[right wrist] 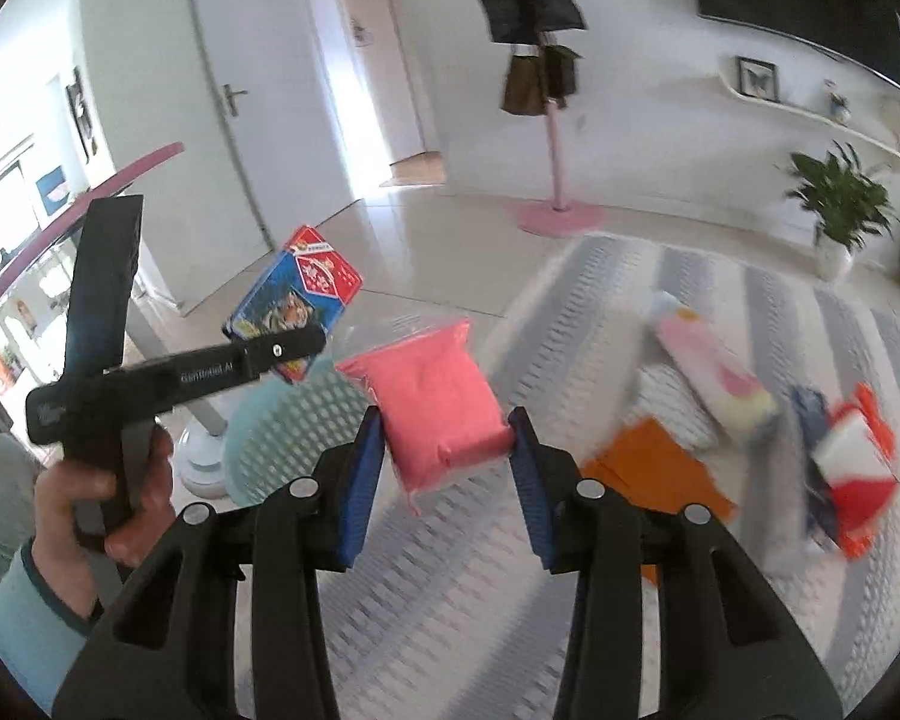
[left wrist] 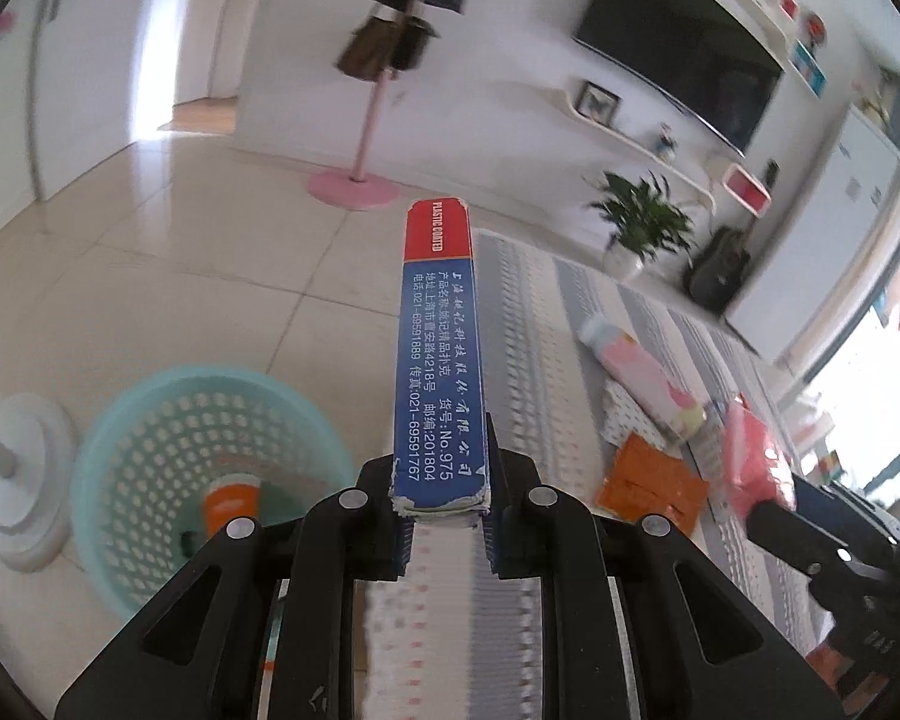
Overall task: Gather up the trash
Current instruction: 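Carry box and pink packet over the blue basket and release both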
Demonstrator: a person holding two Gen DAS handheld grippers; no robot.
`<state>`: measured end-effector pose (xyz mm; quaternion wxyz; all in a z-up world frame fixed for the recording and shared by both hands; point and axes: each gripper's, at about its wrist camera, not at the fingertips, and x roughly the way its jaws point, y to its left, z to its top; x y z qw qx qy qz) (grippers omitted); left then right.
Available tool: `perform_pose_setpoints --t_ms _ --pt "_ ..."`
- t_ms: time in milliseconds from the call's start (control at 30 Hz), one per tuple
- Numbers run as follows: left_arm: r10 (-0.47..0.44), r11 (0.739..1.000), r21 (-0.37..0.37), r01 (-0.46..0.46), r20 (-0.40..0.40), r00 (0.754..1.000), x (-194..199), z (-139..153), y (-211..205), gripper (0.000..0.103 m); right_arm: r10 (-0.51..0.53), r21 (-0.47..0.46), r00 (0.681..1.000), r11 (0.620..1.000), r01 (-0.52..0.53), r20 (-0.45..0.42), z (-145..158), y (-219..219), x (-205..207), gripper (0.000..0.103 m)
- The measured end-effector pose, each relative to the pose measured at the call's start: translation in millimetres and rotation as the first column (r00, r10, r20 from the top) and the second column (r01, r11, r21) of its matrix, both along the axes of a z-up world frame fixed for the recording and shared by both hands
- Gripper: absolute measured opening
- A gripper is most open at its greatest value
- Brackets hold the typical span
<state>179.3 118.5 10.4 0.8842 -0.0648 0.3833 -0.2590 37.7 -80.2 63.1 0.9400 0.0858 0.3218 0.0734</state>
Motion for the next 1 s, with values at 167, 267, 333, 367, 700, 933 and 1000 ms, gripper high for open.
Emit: perform_pose_setpoints --t_ms 167,267,333,367,700,933,1000 --pt "0.101 0.994 -0.03 -0.102 -0.046 0.994 15 1 45 0.016 0.039 0.003 0.998 0.999 -0.038 -0.044 -7 49 48 0.039" --pt "0.167 0.985 -0.03 -0.171 -0.11 0.98 28 -5 74 0.016 0.05 0.011 0.996 0.999 -0.049 -0.079 -16 69 67 0.039" --pt "0.198 0.979 -0.027 -0.204 -0.16 0.967 35 -17 88 0.016 0.062 0.024 0.991 0.998 -0.059 -0.119 -26 82 83 0.039" --pt "0.221 0.973 -0.027 -0.231 -0.191 0.956 39 -26 98 0.016 0.064 0.025 0.989 0.998 -0.061 -0.136 -32 88 90 0.039" --pt "0.262 0.961 -0.004 -0.275 -0.295 0.919 53 -60 137 0.019 0.087 0.035 0.961 0.996 -0.081 -0.261 -78 127 123 0.04" --pt "0.302 0.952 0.027 -0.305 -0.26 0.917 51 -52 142 0.052 0.086 0.034 0.942 0.996 -0.079 -0.323 -100 141 139 0.05" --pt "0.297 0.952 0.012 -0.305 -0.259 0.919 50 -50 144 0.052 0.088 0.034 0.94 0.996 -0.082 -0.328 -103 142 139 0.052"
